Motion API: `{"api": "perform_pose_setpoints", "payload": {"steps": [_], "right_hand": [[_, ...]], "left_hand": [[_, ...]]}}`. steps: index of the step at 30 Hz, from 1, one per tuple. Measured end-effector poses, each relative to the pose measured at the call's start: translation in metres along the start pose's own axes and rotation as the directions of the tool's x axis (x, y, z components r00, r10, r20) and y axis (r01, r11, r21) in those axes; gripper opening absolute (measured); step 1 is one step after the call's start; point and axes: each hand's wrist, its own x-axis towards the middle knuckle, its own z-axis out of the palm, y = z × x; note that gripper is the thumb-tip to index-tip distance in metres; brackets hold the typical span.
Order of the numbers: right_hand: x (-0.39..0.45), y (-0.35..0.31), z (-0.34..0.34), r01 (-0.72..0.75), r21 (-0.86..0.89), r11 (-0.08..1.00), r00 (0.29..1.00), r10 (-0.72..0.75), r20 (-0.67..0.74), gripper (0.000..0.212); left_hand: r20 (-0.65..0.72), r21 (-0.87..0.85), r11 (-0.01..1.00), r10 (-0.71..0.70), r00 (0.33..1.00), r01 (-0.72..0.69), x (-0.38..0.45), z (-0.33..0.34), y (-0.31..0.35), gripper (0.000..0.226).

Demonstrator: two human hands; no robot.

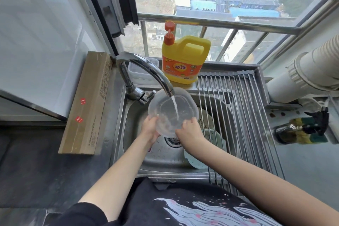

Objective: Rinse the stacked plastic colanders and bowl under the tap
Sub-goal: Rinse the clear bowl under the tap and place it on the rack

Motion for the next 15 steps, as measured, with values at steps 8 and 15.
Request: {"api": "perform_pose_setpoints", "payload": {"steps": [8,15], "right_hand": [[-0.004,0.009,-0.014,-0.119,-0.026,0.993,0.982,0.114,-0.154,0.039],[-0.001,-0.007,-0.036,-0.076,0.302,0.95,0.971,0.14,-0.196,0.031]], "left_hand": [[0.262,-0.291,0.925,-0.167,0.951,0.243,-0.01,0.035,-0.004,0.035],[0.296,-0.364,0.897,-0.143,0.944,0.25,-0.012,0.037,0.003,0.048]]}}
